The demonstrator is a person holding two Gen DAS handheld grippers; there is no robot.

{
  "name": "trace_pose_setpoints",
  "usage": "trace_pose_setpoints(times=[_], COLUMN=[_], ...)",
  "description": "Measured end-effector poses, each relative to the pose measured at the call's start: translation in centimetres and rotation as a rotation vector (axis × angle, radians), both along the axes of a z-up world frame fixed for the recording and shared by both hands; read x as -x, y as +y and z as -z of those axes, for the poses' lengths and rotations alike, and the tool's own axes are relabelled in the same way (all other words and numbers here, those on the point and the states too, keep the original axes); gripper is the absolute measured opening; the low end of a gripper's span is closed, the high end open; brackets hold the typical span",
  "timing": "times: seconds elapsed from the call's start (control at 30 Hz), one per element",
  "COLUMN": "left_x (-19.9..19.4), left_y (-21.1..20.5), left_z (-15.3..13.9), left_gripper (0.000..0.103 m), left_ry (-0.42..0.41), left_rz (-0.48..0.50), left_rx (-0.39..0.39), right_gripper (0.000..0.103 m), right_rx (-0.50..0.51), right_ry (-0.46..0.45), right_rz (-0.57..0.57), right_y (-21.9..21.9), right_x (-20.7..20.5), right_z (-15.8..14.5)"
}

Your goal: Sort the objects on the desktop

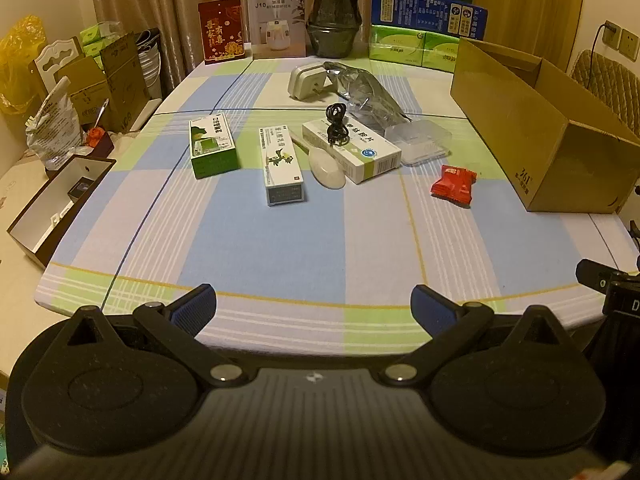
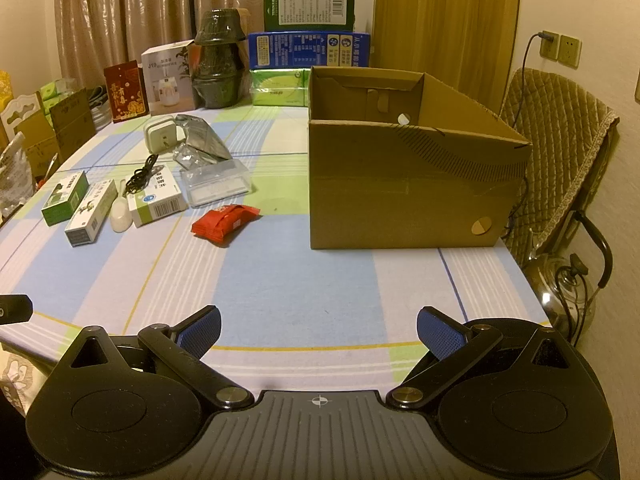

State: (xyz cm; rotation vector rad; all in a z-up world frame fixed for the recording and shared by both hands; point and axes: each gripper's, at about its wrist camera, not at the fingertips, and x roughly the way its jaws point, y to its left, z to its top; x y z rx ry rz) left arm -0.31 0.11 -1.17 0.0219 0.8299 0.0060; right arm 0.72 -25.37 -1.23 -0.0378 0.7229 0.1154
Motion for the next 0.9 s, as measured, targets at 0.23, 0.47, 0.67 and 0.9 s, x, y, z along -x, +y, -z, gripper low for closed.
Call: trace_pose_setpoints(times=[0.23, 0.47, 0.67, 0.9], left_x=[0.03, 0.07, 0.07, 0.0], left_y=[0.02, -0.03, -0.06, -0.12], left_z=[0.13, 0.29, 0.35, 0.36], left_gripper=[0.102, 0.102, 0.102, 0.102], left_ry=[0.003, 0.006, 0.008, 0.011], left_rz=[-0.002, -0.004, -0.004, -0.007], left_rx=[-0.002, -0.006, -0.009, -0.01], right_gripper=[0.101, 0.101, 0.101, 0.101], right_rx=[0.002, 0.003, 0.004, 0.004], right_ry=[0.0, 0.0, -0.001, -0.002], right_rz=[0.0, 0.0, -0.001, -0.001], right_y=[0.07, 0.16, 0.2, 0.28], right_x=[-0.01, -0.04, 0.07, 0.09], right_z=[0.01, -0.03, 0.05, 0.06])
